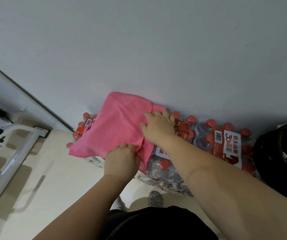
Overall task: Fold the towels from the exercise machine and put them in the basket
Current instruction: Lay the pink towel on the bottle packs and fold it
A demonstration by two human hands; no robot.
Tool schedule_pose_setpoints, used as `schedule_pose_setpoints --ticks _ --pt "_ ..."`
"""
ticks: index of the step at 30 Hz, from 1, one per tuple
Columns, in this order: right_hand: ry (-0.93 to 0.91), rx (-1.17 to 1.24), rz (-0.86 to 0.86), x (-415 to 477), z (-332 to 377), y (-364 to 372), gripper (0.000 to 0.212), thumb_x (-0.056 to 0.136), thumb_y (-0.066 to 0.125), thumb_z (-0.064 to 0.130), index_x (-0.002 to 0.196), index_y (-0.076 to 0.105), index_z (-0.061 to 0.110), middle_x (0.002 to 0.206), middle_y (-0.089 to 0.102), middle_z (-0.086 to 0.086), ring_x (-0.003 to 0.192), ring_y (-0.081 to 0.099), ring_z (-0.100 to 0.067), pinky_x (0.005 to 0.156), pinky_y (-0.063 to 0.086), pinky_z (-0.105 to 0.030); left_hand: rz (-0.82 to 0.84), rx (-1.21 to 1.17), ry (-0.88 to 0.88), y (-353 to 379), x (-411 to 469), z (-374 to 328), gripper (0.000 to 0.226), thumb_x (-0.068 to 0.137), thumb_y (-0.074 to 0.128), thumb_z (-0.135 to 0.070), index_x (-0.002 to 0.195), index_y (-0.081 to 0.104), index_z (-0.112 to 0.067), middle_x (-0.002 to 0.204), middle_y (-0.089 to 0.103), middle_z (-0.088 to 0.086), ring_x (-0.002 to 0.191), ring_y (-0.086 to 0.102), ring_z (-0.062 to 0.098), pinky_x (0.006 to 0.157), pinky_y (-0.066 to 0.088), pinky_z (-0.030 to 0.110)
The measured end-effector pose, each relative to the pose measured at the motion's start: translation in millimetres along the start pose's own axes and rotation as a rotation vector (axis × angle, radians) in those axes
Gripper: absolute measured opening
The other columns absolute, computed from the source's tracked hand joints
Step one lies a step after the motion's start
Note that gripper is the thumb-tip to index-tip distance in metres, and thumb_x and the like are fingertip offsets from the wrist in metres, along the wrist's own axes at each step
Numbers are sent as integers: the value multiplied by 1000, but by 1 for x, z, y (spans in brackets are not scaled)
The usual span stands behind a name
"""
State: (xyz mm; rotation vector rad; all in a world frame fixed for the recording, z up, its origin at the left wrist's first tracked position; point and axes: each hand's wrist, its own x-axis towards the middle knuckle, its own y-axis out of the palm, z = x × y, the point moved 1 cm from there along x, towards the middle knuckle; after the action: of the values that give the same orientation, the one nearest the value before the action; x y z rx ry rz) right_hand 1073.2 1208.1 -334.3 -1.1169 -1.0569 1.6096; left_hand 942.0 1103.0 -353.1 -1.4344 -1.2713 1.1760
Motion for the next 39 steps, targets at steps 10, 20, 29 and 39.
schedule_pose_setpoints --ticks 10,20,29,39 --pt "68 197 -42 6 5 -7 42 100 46 37 136 57 18 146 47 4 136 33 -24 105 27 -42 46 -193 -26 -19 -6 15 16 73 58 -24 66 47 -16 64 48 -2 61 48 26 51 33 31" --pt "69 342 -246 -35 -22 -17 43 97 55 39 134 61 18 141 51 5 129 41 -24 106 32 -42 194 -318 84 -46 -13 -11 22 69 48 -37 62 44 -17 58 48 -1 59 50 23 48 33 30" --pt "99 74 -115 -36 -29 -1 50 93 50 49 134 56 21 142 46 4 129 36 -27 101 29 -43 295 -249 152 -19 -3 -16 26 82 52 -27 63 35 -23 63 45 -4 64 47 25 52 27 31" --pt "-24 -221 53 11 -1 8 69 100 23 57 158 17 21 167 4 -6 152 -3 -32 117 -4 -61 -76 2 86 -36 47 67 64 75 40 -50 127 58 -18 131 56 11 115 54 37 98 45 49"
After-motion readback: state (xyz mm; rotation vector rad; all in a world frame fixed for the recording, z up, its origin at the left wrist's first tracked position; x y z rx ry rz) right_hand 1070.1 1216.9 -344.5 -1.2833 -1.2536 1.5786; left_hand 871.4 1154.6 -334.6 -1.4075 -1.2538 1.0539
